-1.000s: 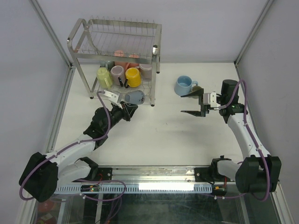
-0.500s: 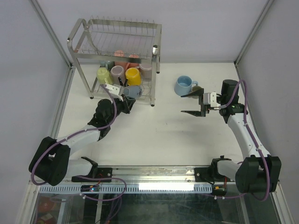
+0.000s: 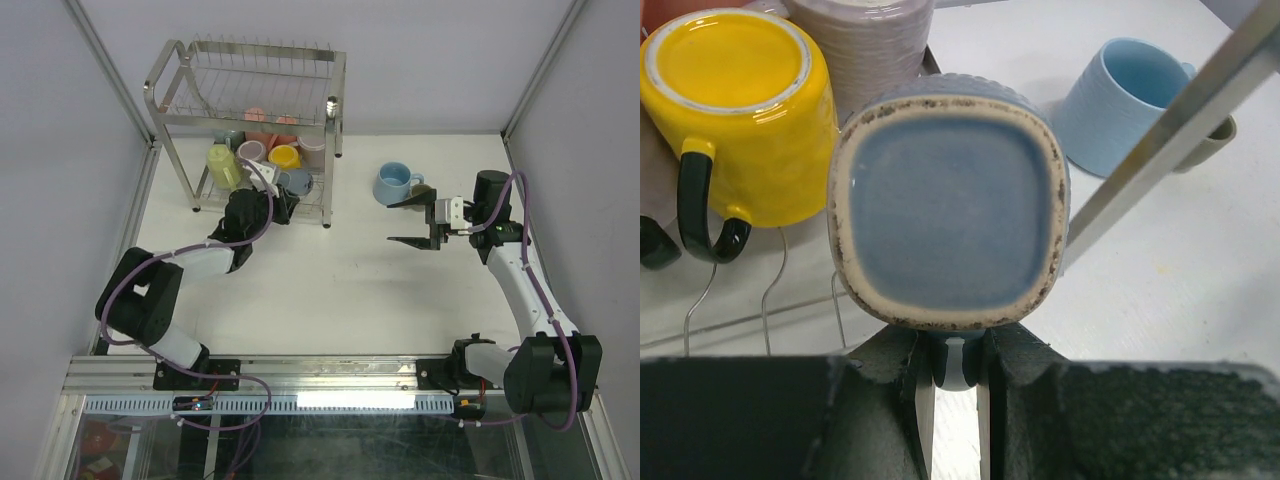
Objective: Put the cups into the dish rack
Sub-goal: Turn the cup upside down in the dish rack.
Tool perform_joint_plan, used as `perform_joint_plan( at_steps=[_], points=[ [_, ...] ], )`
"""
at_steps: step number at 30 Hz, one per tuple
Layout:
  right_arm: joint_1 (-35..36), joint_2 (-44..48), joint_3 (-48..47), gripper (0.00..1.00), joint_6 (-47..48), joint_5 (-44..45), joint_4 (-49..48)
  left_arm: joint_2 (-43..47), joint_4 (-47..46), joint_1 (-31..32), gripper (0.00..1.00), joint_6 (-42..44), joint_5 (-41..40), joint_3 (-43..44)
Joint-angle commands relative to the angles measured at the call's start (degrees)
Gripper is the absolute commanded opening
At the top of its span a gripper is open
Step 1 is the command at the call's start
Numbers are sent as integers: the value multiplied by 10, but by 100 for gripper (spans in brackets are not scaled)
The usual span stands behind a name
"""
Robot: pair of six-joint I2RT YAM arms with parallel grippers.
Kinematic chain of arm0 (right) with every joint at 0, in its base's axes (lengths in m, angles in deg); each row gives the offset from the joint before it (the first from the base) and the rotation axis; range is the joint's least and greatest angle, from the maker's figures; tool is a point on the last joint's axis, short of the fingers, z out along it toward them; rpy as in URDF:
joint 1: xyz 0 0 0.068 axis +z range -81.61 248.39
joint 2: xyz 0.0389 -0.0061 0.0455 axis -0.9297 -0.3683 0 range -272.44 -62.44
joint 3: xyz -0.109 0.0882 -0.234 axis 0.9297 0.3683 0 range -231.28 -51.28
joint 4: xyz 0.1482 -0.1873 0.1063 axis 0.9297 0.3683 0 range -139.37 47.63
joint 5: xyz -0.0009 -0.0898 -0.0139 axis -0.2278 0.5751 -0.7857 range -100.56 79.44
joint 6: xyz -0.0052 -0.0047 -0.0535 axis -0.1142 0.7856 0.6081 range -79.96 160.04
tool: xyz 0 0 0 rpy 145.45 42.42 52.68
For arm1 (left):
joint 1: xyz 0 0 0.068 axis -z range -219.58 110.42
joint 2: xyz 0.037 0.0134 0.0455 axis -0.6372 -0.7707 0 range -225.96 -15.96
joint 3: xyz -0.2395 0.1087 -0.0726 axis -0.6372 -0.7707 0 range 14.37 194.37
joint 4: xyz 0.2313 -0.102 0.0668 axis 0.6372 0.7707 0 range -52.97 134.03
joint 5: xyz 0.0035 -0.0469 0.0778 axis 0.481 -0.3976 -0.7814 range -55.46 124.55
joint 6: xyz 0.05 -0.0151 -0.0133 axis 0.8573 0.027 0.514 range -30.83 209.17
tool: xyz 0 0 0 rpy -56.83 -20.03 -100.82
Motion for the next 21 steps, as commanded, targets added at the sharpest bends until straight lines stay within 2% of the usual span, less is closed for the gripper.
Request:
perform_joint_plan(
  at_steps=[1,13,21],
  points=[
    [-4,1,3,66,-6,-12,-18,-33,-53,-11,0,28,-4,64],
    [-4,2,4,66,-6,-10,-19,-147,-13,-17,0,28,22,175],
    [-7,2,4,67,-6,-11,-19,-189,23,-17,0,20,17,221]
  ],
)
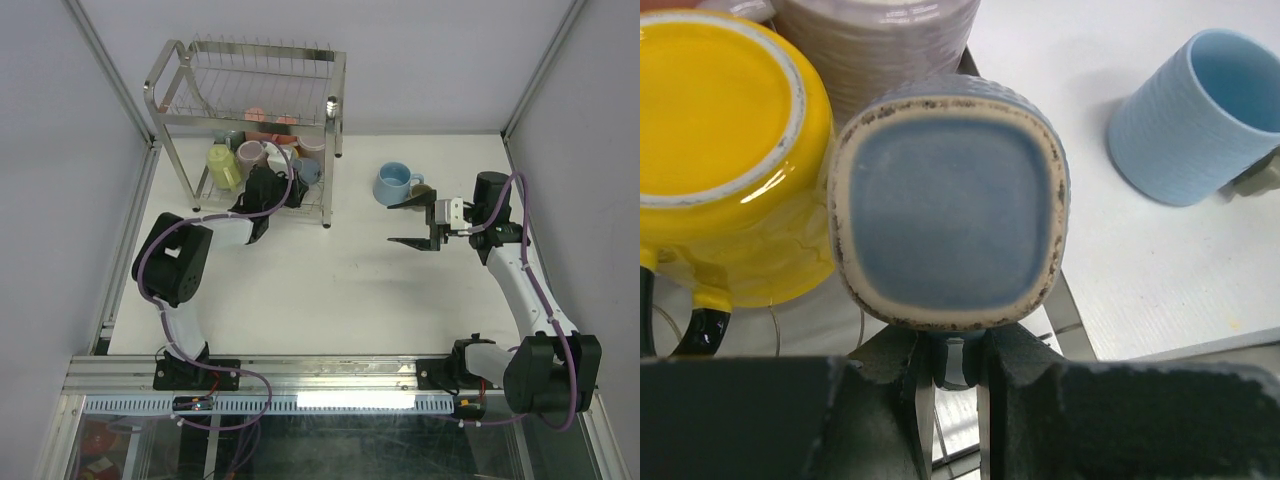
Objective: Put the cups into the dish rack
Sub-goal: Turn the cup upside down in the dish rack.
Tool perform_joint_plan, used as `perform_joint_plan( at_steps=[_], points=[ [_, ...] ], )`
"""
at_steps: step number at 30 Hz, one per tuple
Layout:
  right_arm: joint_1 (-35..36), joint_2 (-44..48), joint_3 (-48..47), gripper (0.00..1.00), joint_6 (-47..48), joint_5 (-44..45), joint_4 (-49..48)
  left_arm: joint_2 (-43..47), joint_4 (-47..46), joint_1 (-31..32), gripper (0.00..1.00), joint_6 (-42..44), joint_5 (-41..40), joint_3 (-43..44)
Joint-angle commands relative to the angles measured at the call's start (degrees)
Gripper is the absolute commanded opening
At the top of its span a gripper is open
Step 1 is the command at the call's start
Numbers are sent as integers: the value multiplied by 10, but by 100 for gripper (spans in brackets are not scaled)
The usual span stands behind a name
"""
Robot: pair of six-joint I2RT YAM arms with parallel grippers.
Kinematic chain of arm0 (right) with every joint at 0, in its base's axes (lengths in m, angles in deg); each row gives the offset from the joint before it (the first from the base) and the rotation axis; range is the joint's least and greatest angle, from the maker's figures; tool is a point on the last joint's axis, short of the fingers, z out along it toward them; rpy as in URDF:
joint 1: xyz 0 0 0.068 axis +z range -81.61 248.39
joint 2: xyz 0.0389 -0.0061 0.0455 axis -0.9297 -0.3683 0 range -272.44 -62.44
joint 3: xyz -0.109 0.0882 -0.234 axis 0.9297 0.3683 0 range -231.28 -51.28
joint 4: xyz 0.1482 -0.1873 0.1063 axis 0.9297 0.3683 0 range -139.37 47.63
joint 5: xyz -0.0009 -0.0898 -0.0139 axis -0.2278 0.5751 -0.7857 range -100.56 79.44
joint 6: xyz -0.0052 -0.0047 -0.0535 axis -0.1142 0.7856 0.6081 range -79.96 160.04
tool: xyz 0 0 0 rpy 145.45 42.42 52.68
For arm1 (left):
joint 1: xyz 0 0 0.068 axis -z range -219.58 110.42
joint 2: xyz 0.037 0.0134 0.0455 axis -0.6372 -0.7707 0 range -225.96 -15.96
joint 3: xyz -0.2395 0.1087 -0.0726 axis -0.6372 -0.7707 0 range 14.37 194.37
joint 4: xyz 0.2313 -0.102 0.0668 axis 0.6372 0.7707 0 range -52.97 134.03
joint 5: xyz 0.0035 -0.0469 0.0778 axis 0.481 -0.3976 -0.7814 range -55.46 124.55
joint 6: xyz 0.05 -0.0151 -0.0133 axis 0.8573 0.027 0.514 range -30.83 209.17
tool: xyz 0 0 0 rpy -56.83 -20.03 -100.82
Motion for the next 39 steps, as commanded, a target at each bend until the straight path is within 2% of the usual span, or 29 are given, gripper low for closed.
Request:
perform_joint_plan(
  at_steps=[1,18,39],
  points=[
    [-4,2,-2,66,-4,-11,-15,-6,-18,-5,0,10,13,47],
    [-5,4,-2,67,-4,-11,-15,-74,58,-6,0,-9,5,144],
    [-6,3,-1,67,-4,-11,-16,-93,102,-4,20,-18,4,186]
  ],
)
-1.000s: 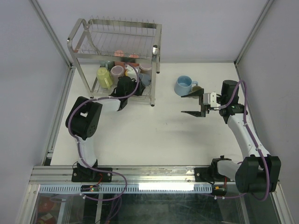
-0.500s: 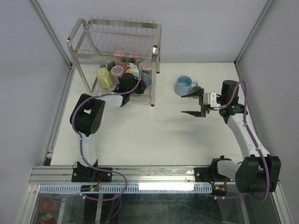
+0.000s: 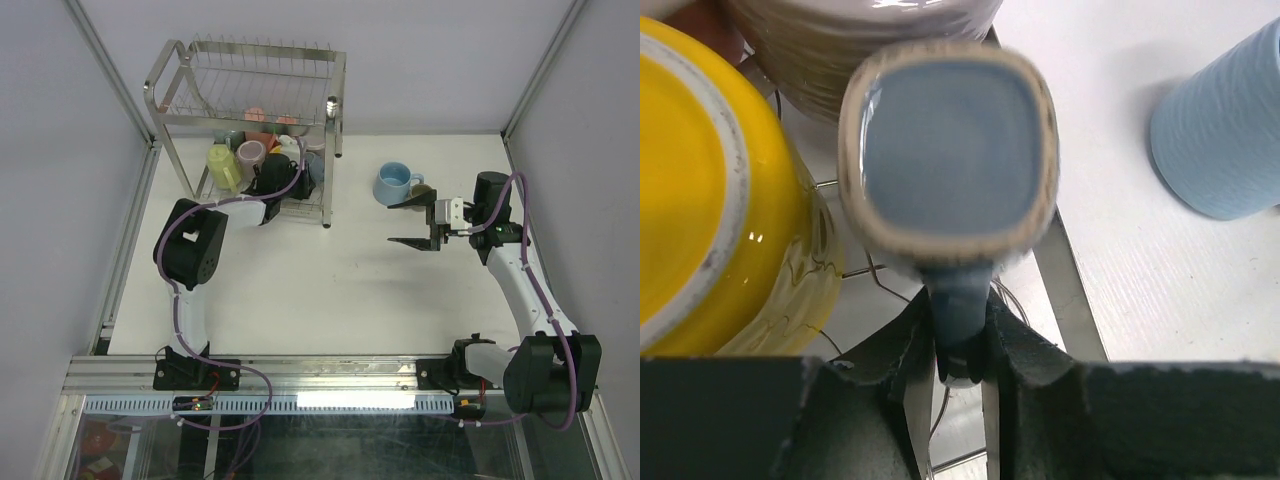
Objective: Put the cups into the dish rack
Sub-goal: Turn the cup upside down in the dish rack.
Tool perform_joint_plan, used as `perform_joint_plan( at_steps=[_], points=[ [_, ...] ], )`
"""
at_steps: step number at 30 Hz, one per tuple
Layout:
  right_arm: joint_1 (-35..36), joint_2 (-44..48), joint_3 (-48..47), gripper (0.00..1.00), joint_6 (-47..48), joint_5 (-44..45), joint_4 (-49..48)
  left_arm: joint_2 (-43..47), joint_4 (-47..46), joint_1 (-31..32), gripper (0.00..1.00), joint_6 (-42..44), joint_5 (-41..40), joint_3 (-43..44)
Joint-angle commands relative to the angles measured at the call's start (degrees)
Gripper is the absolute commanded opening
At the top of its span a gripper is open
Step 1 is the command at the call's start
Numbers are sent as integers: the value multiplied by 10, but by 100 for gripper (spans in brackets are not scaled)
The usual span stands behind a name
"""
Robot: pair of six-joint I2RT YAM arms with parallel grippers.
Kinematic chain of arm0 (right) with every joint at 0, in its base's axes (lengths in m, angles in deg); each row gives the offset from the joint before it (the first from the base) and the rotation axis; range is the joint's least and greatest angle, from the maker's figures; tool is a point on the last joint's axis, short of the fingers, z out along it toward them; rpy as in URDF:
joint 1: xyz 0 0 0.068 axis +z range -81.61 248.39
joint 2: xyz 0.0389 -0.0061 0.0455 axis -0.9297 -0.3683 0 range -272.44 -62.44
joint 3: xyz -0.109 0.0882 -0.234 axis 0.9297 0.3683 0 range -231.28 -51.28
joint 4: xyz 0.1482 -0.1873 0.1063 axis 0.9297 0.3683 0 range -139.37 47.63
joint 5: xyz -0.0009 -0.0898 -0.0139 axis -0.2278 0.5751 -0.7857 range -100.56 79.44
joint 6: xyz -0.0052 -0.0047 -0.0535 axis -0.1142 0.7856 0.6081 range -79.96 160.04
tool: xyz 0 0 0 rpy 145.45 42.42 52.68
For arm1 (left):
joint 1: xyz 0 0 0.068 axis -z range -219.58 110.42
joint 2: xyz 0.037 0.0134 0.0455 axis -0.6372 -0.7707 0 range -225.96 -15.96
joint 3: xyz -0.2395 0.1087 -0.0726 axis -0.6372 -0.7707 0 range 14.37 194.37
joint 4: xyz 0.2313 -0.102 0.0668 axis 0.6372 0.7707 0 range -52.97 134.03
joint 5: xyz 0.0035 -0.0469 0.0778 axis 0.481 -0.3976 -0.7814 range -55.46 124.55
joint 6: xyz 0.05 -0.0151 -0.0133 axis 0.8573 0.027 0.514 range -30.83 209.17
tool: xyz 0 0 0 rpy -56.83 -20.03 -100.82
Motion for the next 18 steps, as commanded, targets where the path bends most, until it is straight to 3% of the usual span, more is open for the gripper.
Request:
perform_joint_plan(
  at_steps=[1,12,18],
  points=[
    [-5,3,-1,67,-4,-11,-16,21,-31,-5,21,-12,2,30],
    [-5,3,0,67,-4,-10,-16,66,-35,-5,33,-25,11,4],
    [-5,3,1,67,-3,-9,-17,127,-69,-5,38,-40,18,-59]
  ],
)
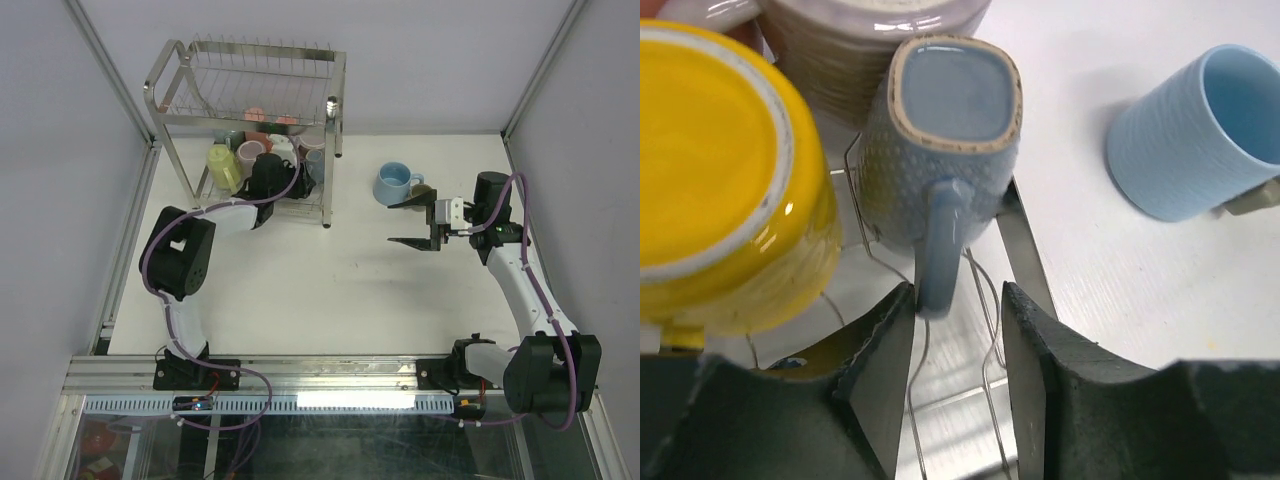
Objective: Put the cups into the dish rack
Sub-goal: Turn the cup upside down in the dish rack.
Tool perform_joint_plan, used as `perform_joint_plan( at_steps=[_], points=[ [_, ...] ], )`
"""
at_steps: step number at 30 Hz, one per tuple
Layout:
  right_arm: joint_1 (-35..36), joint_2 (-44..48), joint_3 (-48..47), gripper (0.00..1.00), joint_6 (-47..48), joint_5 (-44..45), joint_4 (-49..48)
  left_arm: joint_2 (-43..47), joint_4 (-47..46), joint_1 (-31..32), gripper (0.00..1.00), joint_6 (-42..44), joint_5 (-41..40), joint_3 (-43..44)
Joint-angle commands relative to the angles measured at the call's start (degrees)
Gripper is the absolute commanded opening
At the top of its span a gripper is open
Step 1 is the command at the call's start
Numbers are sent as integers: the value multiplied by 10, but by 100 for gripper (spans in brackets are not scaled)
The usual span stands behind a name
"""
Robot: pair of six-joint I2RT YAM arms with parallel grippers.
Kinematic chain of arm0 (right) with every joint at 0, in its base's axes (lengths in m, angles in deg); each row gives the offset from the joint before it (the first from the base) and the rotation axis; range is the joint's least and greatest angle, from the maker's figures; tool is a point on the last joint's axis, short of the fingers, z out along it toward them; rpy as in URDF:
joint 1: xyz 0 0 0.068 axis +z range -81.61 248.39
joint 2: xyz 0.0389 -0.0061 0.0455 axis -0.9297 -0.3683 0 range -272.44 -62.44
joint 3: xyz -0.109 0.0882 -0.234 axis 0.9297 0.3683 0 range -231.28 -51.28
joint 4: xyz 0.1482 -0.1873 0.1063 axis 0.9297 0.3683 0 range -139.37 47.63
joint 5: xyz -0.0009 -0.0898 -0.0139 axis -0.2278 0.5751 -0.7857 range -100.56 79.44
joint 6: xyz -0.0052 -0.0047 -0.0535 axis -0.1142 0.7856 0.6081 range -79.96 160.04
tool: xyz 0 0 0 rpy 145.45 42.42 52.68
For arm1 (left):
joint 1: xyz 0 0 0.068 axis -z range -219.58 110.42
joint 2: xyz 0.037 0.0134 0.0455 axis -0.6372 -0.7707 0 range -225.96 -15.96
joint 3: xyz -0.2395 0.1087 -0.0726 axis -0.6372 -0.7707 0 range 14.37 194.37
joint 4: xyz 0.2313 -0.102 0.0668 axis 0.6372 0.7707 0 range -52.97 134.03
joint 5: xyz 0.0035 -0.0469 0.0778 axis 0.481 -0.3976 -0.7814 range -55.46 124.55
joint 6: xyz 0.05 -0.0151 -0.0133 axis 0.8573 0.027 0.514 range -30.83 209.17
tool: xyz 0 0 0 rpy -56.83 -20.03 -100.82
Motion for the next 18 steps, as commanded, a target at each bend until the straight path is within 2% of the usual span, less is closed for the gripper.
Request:
perform_joint_plan(
  at_steps=[1,12,18],
  points=[
    [-4,3,0,67,-4,-9,-17,88,-68,-5,39,-14,11,-42],
    [-5,5,2,67,-4,-10,-19,205,-110,-5,42,-27,-6,-168],
    [-6,5,2,68,-5,-10,-19,275,-133,-5,48,-22,-4,-238]
  ],
)
